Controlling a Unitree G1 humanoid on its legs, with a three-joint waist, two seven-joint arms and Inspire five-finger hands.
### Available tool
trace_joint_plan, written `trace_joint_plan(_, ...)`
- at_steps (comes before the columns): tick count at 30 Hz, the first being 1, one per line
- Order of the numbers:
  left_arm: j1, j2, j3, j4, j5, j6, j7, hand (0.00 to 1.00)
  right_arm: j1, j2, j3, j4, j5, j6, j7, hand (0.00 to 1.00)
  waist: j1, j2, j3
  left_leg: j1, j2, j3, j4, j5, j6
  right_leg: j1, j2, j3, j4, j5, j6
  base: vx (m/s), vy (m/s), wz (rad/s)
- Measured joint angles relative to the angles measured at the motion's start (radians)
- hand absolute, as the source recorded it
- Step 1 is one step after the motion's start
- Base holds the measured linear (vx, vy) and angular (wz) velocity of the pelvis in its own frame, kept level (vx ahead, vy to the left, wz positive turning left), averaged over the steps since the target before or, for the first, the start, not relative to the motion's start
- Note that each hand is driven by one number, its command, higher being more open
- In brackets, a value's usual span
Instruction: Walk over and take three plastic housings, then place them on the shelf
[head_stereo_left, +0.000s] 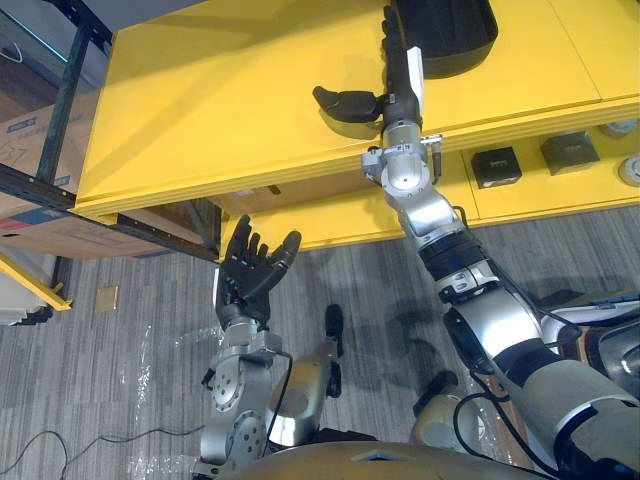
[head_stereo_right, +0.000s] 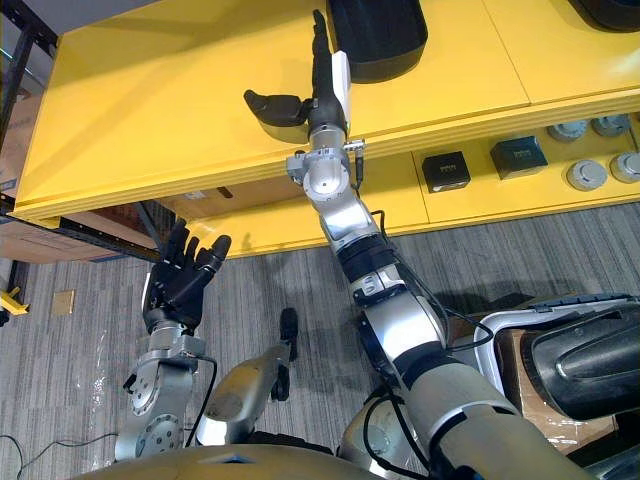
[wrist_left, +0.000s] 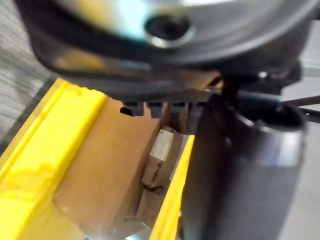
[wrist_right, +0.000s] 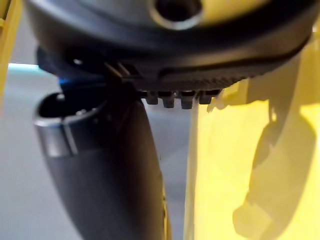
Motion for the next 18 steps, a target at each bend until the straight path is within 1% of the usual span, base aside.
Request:
trace_joint_plan(1,-0.001,0.002,0.000,0.009,0.000,0.000,-0.003,1.00,0.026,0.000,0.012,-0.038,0.023,-0.002,0.031,1.00,-0.005,0.000,0.000,0.006,0.001,0.001,0.000,-0.002,-0.003,0.003,0.003,0.000,-0.005,0.001,0.001,0.00,-0.034,-0.04)
trace_joint_plan(2,0.000,0.004,0.001,0.019,0.000,0.000,-0.008,1.00,0.080,0.000,0.031,-0.120,0.055,-0.012,0.076,1.00,-0.010,0.000,-0.001,0.011,0.005,0.005,0.000,-0.007,-0.008,0.010,0.009,0.001,-0.017,0.001,0.001,0.00,-0.036,-0.05)
trace_joint_plan(4,0.001,0.007,0.003,0.027,0.000,0.000,-0.014,1.00,0.135,0.000,0.043,-0.205,0.072,-0.022,0.111,1.00,-0.014,0.000,-0.001,0.010,0.009,0.008,0.000,-0.008,-0.009,0.010,0.015,0.001,-0.025,0.004,0.000,0.01,-0.039,-0.07)
trace_joint_plan(6,0.001,0.009,0.004,0.030,0.000,0.001,-0.025,1.00,0.243,-0.002,0.067,-0.356,0.082,-0.024,0.154,1.00,-0.023,-0.001,-0.001,0.010,0.011,0.017,0.000,-0.011,-0.011,0.009,0.018,0.004,-0.029,0.006,0.001,0.02,-0.045,-0.07)
trace_joint_plan(8,0.001,0.010,0.006,0.030,0.000,0.001,-0.025,1.00,0.299,-0.011,0.068,-0.436,0.083,-0.015,0.165,1.00,-0.029,-0.002,-0.002,0.010,0.011,0.023,0.000,-0.013,-0.009,0.005,0.018,0.010,-0.030,0.009,0.003,0.02,-0.036,-0.07)
trace_joint_plan(10,0.000,0.013,0.020,0.029,0.005,0.001,-0.026,1.00,0.370,-0.050,0.056,-0.540,0.094,0.014,0.183,1.00,-0.042,-0.010,-0.005,0.007,0.011,0.038,0.000,-0.019,-0.006,-0.002,0.021,0.028,-0.038,0.016,0.004,0.01,-0.022,-0.17)
trace_joint_plan(11,0.000,0.015,0.024,0.028,0.008,0.001,-0.024,1.00,0.388,-0.057,0.046,-0.560,0.101,0.020,0.186,1.00,-0.046,-0.012,-0.005,0.007,0.012,0.042,0.000,-0.019,-0.006,-0.003,0.023,0.031,-0.042,0.020,0.003,0.02,-0.018,-0.27)
trace_joint_plan(12,-0.001,0.026,0.034,0.026,0.036,0.001,-0.020,1.00,0.446,-0.076,0.001,-0.602,0.105,0.032,0.195,1.00,-0.051,-0.022,-0.010,0.002,0.019,0.057,0.000,-0.022,-0.005,-0.010,0.034,0.043,-0.064,0.035,0.003,0.02,-0.016,-0.25)
trace_joint_plan(14,-0.002,0.032,0.040,0.021,0.037,0.001,-0.020,1.00,0.477,-0.081,-0.029,-0.614,0.125,0.037,0.196,1.00,-0.058,-0.030,-0.010,0.000,0.023,0.065,0.000,-0.024,-0.004,-0.013,0.042,0.050,-0.077,0.044,0.002,0.01,-0.024,-0.20)
trace_joint_plan(16,-0.006,0.040,0.046,0.021,0.037,0.003,-0.015,1.00,0.519,-0.082,-0.077,-0.623,0.136,0.050,0.190,1.00,-0.078,-0.044,-0.015,-0.005,0.030,0.077,0.000,-0.026,-0.001,-0.016,0.053,0.057,-0.097,0.061,0.000,0.00,-0.034,-0.16)
trace_joint_plan(18,-0.012,0.041,0.046,0.019,0.037,0.004,-0.009,1.00,0.532,-0.082,-0.082,-0.644,0.140,0.050,0.190,1.00,-0.089,-0.046,-0.015,-0.004,0.031,0.082,0.000,-0.027,0.000,-0.015,0.056,0.060,-0.104,0.066,0.002,-0.01,-0.019,-0.09)
